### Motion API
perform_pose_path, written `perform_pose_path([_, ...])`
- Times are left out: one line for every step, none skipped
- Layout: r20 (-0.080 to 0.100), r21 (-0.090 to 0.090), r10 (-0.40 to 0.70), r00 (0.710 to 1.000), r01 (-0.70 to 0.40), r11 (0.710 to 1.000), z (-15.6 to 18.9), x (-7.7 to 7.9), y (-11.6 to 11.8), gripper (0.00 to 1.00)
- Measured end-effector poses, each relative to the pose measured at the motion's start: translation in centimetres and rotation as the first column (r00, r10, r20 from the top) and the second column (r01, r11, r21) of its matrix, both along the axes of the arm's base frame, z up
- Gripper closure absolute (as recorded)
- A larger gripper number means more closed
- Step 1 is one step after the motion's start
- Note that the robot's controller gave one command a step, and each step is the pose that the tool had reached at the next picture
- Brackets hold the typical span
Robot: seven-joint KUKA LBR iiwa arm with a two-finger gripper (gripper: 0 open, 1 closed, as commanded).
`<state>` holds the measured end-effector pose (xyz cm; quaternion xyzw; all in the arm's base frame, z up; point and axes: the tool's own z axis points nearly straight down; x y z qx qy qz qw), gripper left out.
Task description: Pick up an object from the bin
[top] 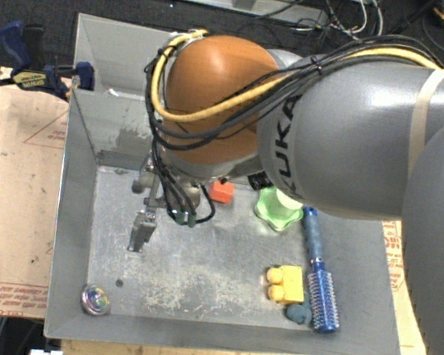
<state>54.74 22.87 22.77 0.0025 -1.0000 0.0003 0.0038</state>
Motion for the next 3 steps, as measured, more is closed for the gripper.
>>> perform_pose_path([0.027,0.004,0.212,0.977,-0.212,0.977,-14.8,-6.3,2.5,0.00])
perform_pose_path([0.009,0.002,0.212,0.977,-0.212,0.977,-14.8,-6.7,2.3,1.00])
perform_pose_path([0.019,0.003,0.270,0.963,-0.270,0.963,2.7,-5.7,0.8,1.00])
